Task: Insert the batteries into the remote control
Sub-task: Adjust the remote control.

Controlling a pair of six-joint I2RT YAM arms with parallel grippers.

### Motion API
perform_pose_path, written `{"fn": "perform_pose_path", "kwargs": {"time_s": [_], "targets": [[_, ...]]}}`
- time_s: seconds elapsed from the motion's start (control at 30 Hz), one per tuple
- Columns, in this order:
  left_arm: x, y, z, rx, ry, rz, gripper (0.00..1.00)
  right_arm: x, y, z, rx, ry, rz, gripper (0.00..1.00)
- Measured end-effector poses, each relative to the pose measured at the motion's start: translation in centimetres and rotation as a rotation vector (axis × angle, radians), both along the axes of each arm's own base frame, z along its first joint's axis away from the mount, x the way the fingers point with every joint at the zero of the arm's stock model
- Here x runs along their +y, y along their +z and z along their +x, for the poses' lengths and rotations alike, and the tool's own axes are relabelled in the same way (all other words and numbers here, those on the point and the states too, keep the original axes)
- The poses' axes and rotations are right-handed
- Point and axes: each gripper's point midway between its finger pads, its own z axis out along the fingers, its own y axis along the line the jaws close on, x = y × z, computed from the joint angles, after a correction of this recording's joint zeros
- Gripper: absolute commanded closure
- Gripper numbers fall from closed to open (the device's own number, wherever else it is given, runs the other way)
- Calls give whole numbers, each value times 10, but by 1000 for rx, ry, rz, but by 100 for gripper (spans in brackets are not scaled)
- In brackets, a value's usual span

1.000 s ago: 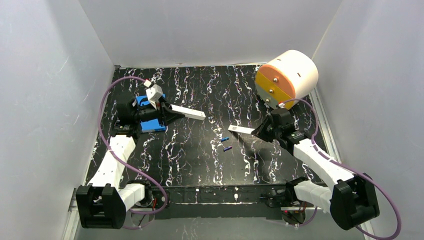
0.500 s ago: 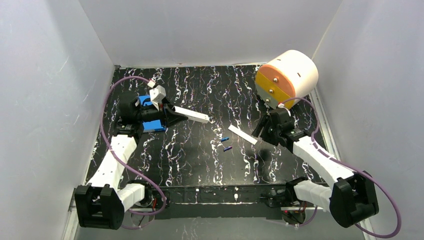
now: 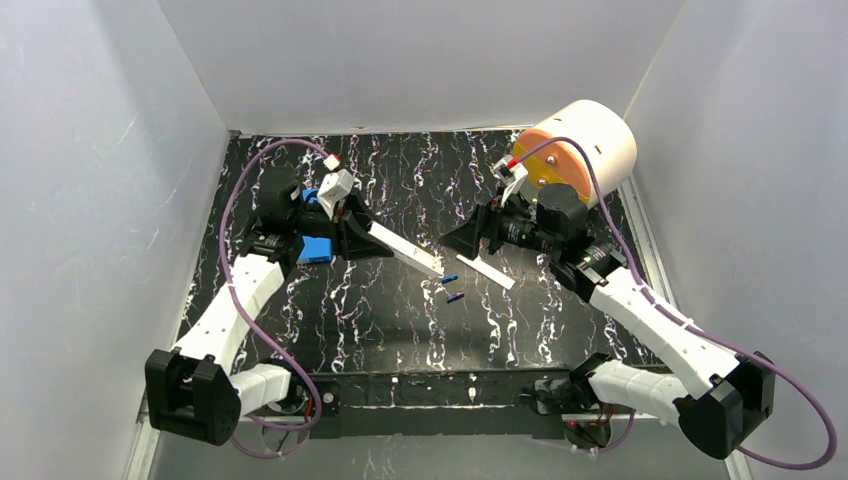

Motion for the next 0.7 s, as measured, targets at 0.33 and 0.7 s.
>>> {"fn": "perform_pose_path", "kwargs": {"time_s": [0.33,0.7], "targets": [[-7,6,-18,32,-93,-4,100,48,33,-59,-137,342,32,7],[-7,5,-22,75,-111,2,100,71,0,-82,-140,440,-134,34]]}}
